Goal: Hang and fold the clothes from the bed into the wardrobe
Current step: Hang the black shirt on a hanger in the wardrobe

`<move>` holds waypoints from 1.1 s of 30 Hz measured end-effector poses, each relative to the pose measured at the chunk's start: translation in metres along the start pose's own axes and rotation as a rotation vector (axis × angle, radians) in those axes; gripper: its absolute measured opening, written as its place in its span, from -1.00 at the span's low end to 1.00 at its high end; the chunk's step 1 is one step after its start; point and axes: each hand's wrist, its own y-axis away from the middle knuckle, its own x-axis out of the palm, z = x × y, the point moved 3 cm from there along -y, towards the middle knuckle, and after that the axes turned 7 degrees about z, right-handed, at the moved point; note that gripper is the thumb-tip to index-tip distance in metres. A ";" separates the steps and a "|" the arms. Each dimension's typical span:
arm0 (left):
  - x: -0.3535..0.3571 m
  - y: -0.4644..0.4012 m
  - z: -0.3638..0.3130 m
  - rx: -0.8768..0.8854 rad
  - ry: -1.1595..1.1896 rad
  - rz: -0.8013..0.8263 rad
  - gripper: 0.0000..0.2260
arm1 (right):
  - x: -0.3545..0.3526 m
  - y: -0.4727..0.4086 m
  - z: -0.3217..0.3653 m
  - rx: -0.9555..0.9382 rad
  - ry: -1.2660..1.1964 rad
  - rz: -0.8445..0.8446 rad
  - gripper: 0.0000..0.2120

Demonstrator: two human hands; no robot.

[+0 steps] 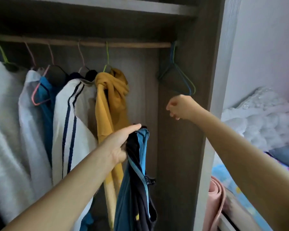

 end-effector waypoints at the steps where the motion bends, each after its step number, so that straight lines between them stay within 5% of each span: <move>1: 0.002 -0.009 -0.003 -0.005 -0.041 0.010 -0.77 | -0.016 -0.021 0.006 -0.004 0.040 -0.102 -0.78; 5: 0.004 -0.050 -0.029 0.037 -0.097 0.058 -0.76 | -0.058 -0.111 0.011 0.055 0.310 -0.354 -0.76; 10: 0.008 -0.094 -0.054 0.074 -0.021 0.165 -0.58 | -0.076 -0.189 -0.029 0.200 0.627 -0.270 -0.63; 16: 0.007 -0.135 -0.068 0.125 -0.049 0.093 -0.74 | -0.070 -0.235 -0.048 0.156 0.694 -0.327 -0.69; 25: 0.008 -0.179 -0.070 0.073 -0.021 0.018 -0.71 | -0.074 -0.243 -0.051 0.057 0.742 -0.436 -0.64; 29: -0.003 -0.184 -0.074 0.055 -0.020 0.032 -0.71 | -0.083 -0.237 -0.034 0.036 0.660 -0.591 -0.67; 33: -0.027 -0.182 -0.077 0.038 -0.053 0.003 -0.75 | -0.048 -0.199 -0.034 0.022 0.116 -0.607 -0.79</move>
